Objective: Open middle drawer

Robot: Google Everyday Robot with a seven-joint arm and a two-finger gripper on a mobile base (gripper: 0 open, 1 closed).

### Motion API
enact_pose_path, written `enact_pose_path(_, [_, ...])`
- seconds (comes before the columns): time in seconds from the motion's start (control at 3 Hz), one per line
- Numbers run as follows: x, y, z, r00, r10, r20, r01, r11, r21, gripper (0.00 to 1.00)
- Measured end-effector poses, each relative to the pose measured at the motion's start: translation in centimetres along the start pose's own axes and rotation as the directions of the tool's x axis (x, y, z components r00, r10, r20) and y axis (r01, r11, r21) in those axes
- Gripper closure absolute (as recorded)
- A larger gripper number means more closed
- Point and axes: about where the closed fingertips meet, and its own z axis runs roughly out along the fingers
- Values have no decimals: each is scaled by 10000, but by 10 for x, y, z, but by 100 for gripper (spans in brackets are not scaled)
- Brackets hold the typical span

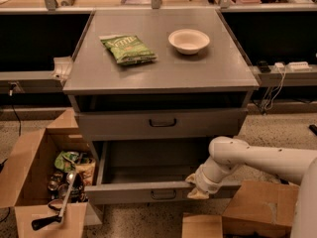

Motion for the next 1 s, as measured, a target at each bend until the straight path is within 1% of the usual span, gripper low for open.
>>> enact_pose_path(0.67, [0, 0, 0, 10000, 0, 0, 0, 10000, -1, 27])
enact_pose_path(1.0, [0, 0, 0, 10000, 0, 0, 0, 10000, -1, 0])
